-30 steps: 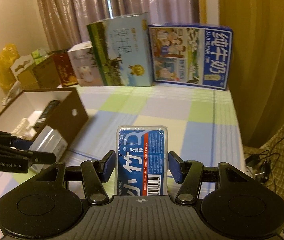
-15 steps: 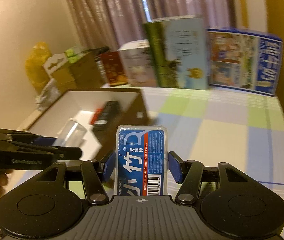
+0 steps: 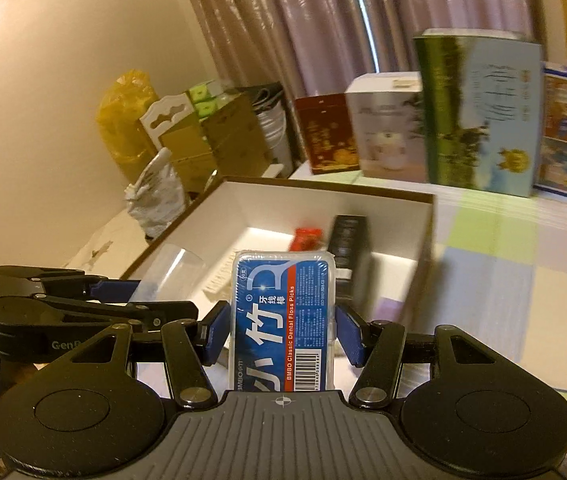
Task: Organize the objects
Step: 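Carry the clear cup with the left tool while the right tool carries the floss-pick pack to the box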
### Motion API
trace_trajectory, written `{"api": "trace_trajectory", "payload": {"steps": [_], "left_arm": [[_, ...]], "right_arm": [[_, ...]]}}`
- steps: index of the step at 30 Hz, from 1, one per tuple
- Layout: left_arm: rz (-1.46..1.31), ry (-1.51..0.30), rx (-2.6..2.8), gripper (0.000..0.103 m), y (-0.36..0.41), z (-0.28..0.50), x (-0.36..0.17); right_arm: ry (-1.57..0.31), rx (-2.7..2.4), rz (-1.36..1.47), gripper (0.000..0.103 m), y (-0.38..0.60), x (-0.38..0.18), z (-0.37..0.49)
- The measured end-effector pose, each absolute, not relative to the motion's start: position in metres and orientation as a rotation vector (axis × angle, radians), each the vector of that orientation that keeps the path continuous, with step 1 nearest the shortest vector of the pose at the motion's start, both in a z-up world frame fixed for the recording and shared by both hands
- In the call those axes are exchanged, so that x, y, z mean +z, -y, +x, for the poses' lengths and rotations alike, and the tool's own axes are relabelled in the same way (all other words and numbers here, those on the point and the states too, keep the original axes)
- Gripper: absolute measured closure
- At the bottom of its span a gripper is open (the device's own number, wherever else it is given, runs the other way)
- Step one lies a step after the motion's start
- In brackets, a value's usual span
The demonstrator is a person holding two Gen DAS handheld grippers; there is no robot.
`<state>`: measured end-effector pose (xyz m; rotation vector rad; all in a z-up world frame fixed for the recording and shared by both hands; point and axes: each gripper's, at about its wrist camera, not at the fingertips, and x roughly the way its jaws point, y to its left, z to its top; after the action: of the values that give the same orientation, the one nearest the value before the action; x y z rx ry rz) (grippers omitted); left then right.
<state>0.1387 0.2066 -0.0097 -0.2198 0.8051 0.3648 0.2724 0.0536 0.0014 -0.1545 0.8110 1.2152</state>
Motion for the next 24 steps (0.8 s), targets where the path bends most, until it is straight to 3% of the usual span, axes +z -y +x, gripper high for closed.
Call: {"api": "trace_trajectory", "payload": {"steps": [24], "left_arm": [[-0.215, -0.922, 0.372, 0.056, -0.338, 0.201, -0.063]], "right_arm": [[-0.901, 1.094, -0.325, 0.049, -0.207, -0.071, 0.300]]}}
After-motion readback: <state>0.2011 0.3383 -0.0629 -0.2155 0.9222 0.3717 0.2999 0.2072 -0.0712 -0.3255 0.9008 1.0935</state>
